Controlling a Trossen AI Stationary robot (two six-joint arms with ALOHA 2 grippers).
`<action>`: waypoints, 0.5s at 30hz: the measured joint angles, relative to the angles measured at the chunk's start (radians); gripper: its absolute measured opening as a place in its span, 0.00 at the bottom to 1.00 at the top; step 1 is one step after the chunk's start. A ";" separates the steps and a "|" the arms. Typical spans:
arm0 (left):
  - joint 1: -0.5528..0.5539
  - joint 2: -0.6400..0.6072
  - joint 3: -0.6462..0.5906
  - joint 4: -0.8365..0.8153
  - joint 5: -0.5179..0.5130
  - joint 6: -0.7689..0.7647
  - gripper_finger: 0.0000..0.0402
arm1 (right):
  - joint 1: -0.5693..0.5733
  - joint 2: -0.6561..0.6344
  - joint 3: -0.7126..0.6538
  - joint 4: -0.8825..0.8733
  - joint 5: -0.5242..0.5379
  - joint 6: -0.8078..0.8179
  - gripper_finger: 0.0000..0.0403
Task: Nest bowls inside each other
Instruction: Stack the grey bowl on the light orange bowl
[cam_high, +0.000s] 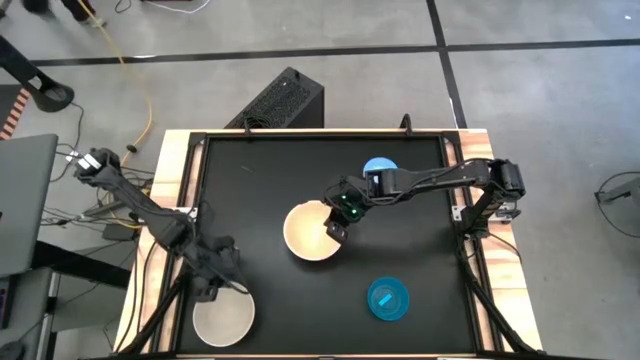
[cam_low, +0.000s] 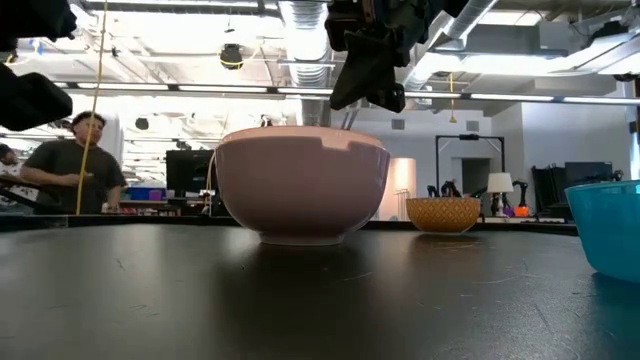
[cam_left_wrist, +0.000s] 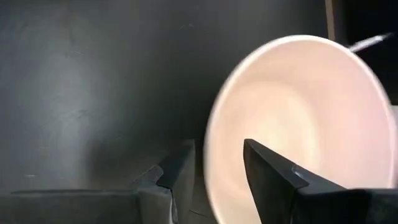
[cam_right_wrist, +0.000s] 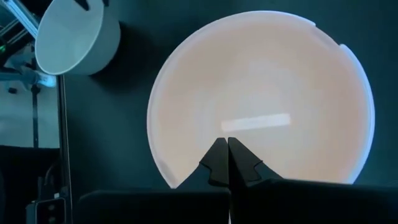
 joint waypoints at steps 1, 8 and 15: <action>-0.001 0.004 0.000 -0.002 -0.020 0.000 0.31 | 0.000 0.000 0.000 0.000 0.000 -0.006 0.00; -0.003 0.042 0.000 -0.002 -0.031 0.042 0.31 | -0.007 0.000 0.000 -0.008 -0.005 -0.018 0.00; -0.029 0.158 0.001 0.026 0.029 0.104 0.31 | -0.014 0.000 0.000 -0.018 -0.020 -0.033 0.00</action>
